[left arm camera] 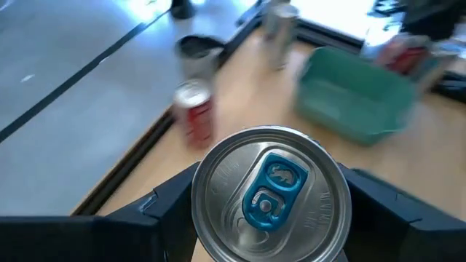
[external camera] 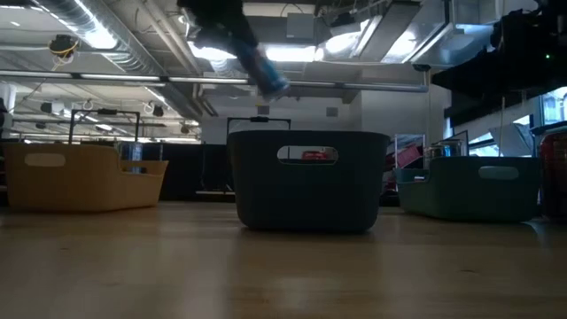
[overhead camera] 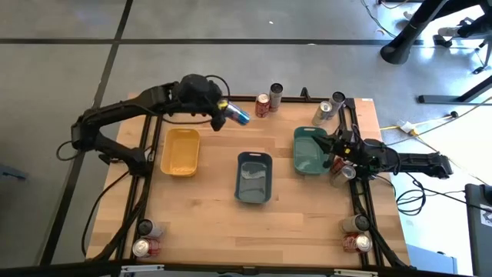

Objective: Sort soda cans
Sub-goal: Put the blue soda can into blue bin

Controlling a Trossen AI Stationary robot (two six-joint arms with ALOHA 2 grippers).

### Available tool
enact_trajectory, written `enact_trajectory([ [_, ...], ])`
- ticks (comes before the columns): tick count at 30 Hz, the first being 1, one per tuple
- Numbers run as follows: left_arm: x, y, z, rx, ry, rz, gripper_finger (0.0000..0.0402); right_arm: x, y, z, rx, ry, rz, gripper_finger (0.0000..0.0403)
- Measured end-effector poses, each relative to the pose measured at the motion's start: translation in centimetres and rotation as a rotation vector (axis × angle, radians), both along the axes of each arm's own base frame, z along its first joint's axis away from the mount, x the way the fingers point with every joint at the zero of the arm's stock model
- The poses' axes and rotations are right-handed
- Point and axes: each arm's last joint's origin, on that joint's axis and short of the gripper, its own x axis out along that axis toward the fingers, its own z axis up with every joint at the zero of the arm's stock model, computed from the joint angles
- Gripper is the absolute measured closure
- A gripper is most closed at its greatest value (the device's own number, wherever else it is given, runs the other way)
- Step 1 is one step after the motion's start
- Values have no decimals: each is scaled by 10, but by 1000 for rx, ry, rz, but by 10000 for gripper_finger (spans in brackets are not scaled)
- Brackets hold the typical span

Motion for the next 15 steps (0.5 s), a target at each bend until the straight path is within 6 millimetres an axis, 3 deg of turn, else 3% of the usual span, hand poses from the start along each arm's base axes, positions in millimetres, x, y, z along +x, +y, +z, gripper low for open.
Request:
enact_trajectory([
  [4,11,-4,-3,16,-43,-26,158,6,0,0,1,9,-8,398],
  [15,60,8,-47,3,-26,-152,157,35,-1,-2,-2,-2,-9,398],
])
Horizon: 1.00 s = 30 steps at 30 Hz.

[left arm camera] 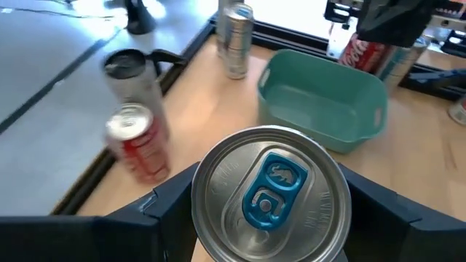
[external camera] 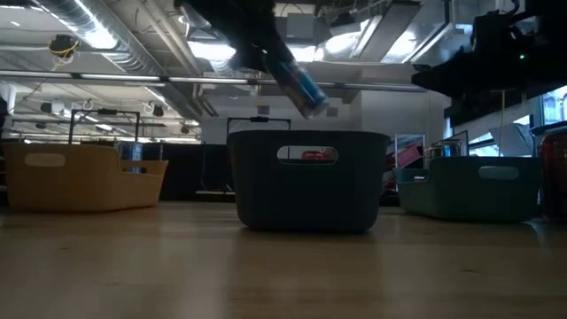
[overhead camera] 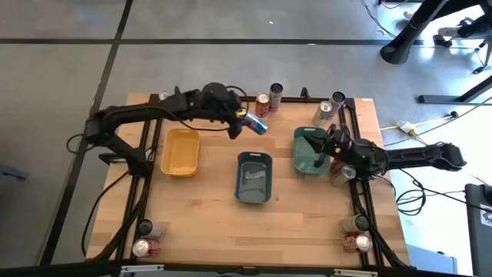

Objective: Sort soda cans
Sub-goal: Put the blue soda can into blue bin

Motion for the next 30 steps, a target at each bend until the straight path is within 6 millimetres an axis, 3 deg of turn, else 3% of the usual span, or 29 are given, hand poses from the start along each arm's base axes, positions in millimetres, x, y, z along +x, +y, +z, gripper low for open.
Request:
enact_trajectory([
  [8,18,3,-17,-14,-1,-90,157,24,0,1,0,65,6,398],
  [18,18,-8,-8,3,-48,-177,157,61,0,8,-45,188,53,398],
  [24,21,-15,-11,17,-29,-209,157,81,2,18,-145,135,137,398],
  [30,23,-18,-8,34,-54,-224,157,91,1,11,-157,189,132,398],
])
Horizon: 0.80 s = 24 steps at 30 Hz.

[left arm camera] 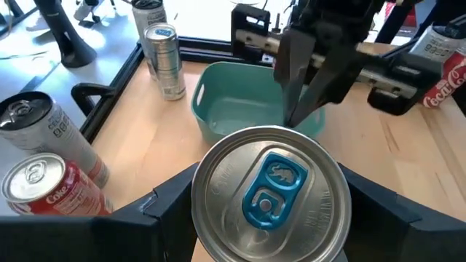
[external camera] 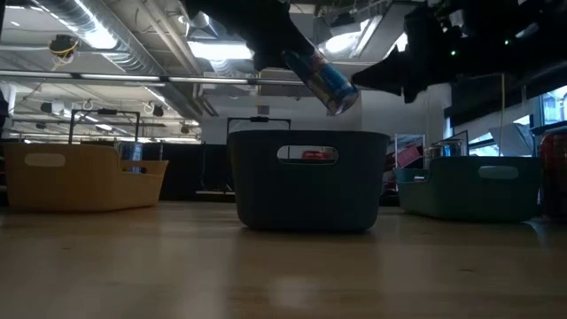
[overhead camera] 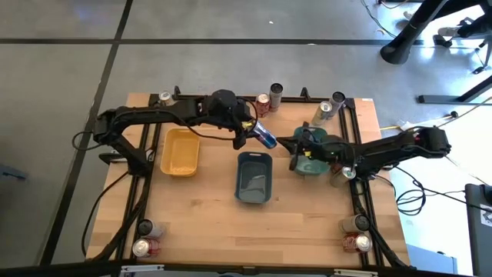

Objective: Sort soda cans
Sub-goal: Put the blue soda can into blue bin

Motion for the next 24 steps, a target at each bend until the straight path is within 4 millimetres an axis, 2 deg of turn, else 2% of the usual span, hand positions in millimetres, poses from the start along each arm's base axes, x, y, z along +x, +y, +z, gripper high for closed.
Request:
enact_trajectory([
  [5,2,-1,3,-1,-48,-18,157,7,0,-14,11,58,-4,398],
  [9,5,-3,8,-18,-99,-54,157,11,0,-17,10,42,-3,398],
  [20,12,-15,13,-36,-169,-76,157,13,1,-13,-46,-19,29,398],
  [24,9,-21,6,-84,-84,-82,157,10,0,-7,-68,-36,21,398],
])
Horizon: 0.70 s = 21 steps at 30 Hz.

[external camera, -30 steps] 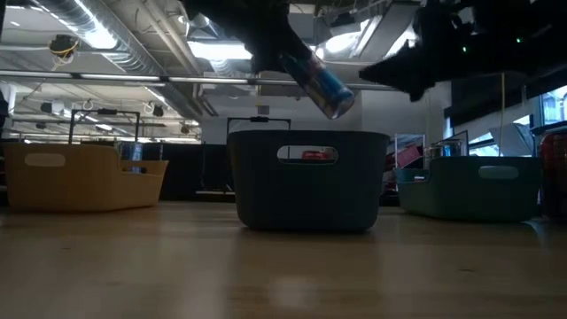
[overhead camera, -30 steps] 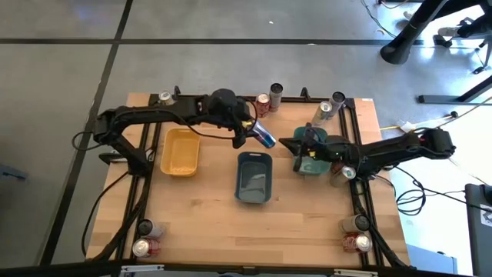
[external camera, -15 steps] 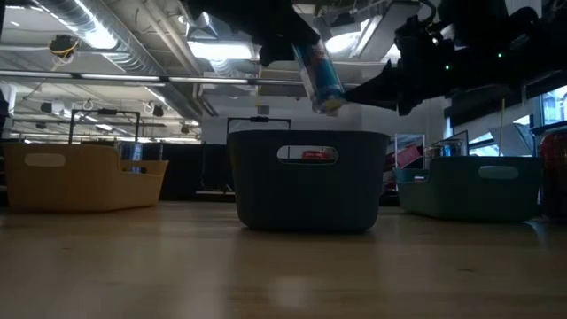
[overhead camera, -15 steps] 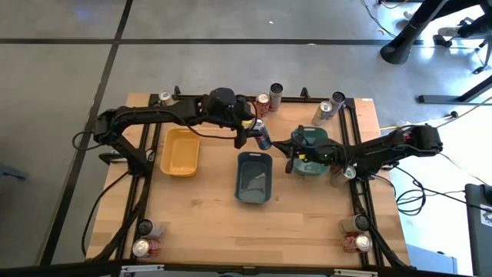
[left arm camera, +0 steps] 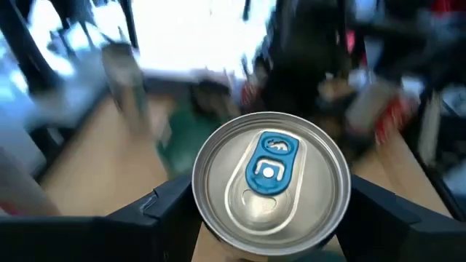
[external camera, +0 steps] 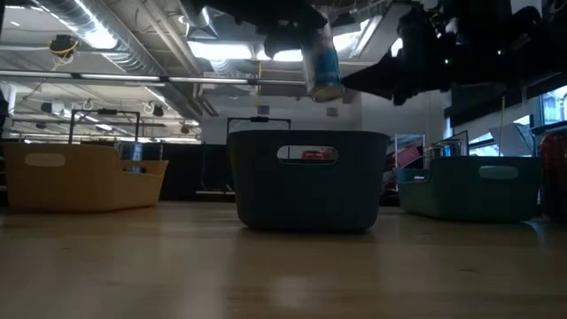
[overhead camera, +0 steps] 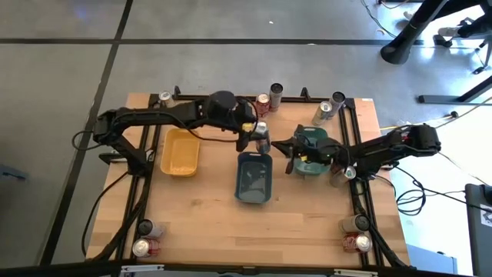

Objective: Sort soda cans
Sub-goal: Put the blue soda can into blue bin

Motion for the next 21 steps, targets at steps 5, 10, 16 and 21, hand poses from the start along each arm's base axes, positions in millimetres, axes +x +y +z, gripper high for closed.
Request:
enact_trajectory([
  [5,-4,-15,-12,-13,144,1,157,-4,0,3,-15,29,-6,398],
  [10,-4,-30,-36,29,216,30,157,-6,-1,6,-50,35,-43,398],
  [16,-9,-35,-73,54,208,150,157,-7,-1,5,-51,46,-49,398],
  [21,-10,-38,-90,16,81,179,157,-7,-1,4,-49,46,-49,398],
])
